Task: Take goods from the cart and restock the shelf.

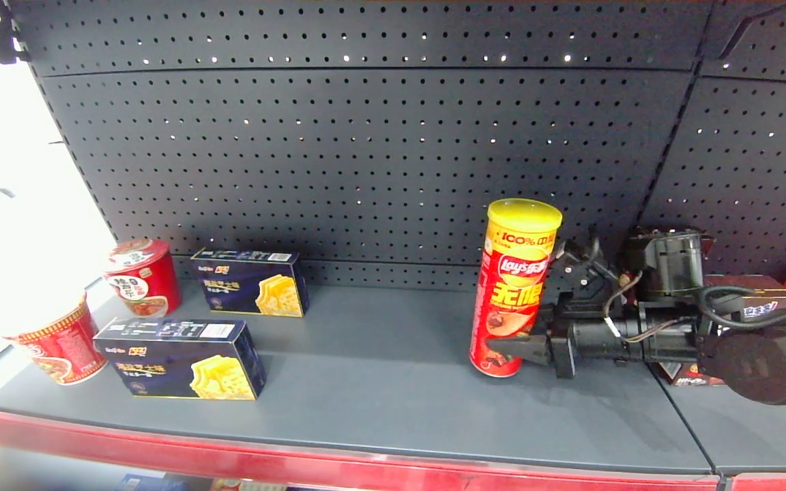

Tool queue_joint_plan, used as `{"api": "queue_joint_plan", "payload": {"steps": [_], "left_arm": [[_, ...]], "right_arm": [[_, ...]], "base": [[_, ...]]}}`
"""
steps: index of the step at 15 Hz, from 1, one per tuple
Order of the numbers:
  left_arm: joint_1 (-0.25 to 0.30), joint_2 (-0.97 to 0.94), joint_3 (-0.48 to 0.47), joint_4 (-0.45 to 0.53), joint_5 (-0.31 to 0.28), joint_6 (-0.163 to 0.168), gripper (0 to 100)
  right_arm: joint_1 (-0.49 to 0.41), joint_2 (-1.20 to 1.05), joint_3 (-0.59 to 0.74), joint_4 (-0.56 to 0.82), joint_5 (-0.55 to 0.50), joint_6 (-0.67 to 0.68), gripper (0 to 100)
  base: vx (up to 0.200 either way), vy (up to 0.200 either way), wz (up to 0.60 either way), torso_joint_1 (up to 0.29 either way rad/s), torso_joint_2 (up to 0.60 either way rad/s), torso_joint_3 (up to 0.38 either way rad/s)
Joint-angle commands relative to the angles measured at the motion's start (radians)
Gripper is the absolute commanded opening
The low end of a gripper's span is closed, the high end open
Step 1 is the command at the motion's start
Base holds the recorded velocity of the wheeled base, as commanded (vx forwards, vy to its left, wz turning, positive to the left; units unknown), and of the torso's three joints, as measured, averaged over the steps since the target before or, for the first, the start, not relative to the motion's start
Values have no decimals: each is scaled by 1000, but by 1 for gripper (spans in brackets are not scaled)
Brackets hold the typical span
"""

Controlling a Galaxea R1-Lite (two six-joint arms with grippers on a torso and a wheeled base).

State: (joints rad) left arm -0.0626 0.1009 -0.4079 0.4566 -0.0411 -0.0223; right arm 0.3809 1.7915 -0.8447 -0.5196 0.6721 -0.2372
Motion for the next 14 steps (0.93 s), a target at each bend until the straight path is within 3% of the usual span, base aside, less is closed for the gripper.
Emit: {"api": "queue_joint_plan", "payload": {"steps": [1, 7, 14], "left_arm": [[0, 0, 0, -1, 1, -1, 0], [3, -3, -2, -3, 9, -1, 0], [3, -3, -3, -3, 10, -4, 0]], "right_arm": [[12, -76, 59, -4, 0, -1, 0], [46, -96, 141, -60, -3, -2, 0], [85, -61, 144, -63, -3, 3, 0]], "base": [[0, 0, 0, 0, 0, 0], [0, 0, 0, 0, 0, 0], [0, 0, 0, 0, 0, 0]]}}
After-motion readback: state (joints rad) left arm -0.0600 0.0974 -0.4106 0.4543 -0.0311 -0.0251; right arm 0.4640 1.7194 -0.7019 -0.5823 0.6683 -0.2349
